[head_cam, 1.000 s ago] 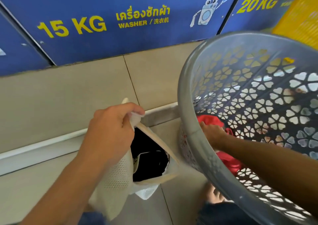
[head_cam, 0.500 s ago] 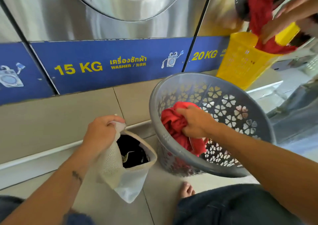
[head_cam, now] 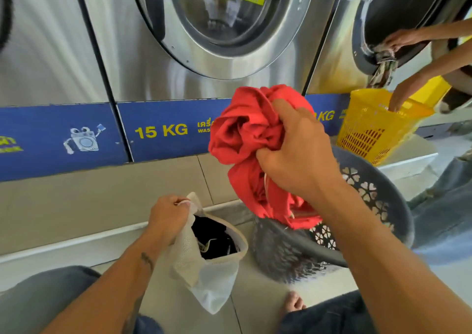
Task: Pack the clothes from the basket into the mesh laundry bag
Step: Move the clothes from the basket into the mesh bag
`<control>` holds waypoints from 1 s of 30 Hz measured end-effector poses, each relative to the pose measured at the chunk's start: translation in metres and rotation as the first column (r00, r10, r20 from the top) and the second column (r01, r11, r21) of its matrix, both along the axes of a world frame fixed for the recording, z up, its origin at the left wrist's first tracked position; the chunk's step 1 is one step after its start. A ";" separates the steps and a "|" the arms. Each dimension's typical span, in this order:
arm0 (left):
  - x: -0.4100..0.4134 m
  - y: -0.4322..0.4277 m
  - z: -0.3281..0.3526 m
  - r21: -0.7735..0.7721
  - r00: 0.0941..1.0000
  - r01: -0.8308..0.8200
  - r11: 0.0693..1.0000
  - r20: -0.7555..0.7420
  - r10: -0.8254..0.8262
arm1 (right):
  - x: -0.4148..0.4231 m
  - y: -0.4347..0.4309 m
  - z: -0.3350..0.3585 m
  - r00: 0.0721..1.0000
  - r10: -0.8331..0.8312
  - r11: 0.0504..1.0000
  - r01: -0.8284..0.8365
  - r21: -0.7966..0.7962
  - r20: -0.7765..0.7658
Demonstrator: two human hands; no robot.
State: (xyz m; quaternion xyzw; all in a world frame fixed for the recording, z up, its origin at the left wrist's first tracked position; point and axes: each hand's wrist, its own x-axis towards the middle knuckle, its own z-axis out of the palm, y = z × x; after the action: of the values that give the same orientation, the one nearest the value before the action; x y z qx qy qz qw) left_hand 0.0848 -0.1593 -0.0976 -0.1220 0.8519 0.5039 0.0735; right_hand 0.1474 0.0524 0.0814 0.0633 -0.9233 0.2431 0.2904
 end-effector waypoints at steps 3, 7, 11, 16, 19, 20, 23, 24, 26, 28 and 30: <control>0.001 -0.008 -0.001 0.055 0.999 -0.050 0.997 0.012 0.050 | -0.004 -0.030 -0.015 0.991 0.084 0.996 -0.086 0.013 0.102; 0.003 -0.019 -0.001 0.104 0.996 -0.082 0.991 -0.014 0.084 | -0.001 -0.068 -0.065 0.902 -0.009 0.913 -0.168 0.372 0.431; 0.001 -0.028 -0.002 0.073 0.996 -0.087 0.994 -0.023 0.089 | -0.002 -0.092 -0.128 0.852 -0.024 0.816 -0.285 0.502 0.524; 0.002 -0.032 -0.005 0.006 0.999 -0.029 1.000 -0.023 0.029 | -0.006 -0.107 -0.192 0.826 0.019 0.820 -0.335 0.463 0.563; 0.002 -0.033 -0.004 0.028 0.999 -0.022 0.999 -0.046 0.023 | -0.008 -0.104 -0.226 0.794 0.094 0.748 -0.454 0.484 0.600; 0.003 -0.031 -0.004 0.028 0.999 0.011 1.000 -0.047 -0.010 | -0.009 -0.102 -0.233 0.795 0.110 0.698 -0.490 0.523 0.597; 0.008 -0.022 -0.008 0.015 0.988 0.141 0.990 -0.072 -0.139 | -0.019 -0.102 -0.246 0.717 0.125 0.567 -0.619 0.543 0.686; 0.009 -0.021 -0.008 0.002 0.985 0.154 0.988 -0.084 -0.154 | -0.024 -0.102 -0.251 0.704 0.126 0.535 -0.642 0.549 0.699; 0.005 -0.023 -0.012 -0.040 0.987 0.122 0.992 -0.098 -0.125 | -0.033 -0.104 -0.255 0.681 0.144 0.499 -0.677 0.542 0.718; 0.001 -0.027 -0.015 -0.069 0.995 0.045 0.997 -0.084 -0.051 | -0.040 -0.105 -0.257 0.666 0.173 0.533 -0.683 0.499 0.726; -0.004 -0.031 -0.017 -0.092 0.998 -0.019 0.996 -0.065 0.013 | -0.043 -0.102 -0.255 0.637 0.245 0.700 -0.638 0.321 0.731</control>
State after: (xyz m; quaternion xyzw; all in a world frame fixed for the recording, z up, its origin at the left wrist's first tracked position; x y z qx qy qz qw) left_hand 0.0809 -0.1904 -0.1145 -0.1157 0.8754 0.4680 0.0360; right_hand 0.1044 -0.0498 -0.1731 0.2933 -0.9441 0.0375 -0.1457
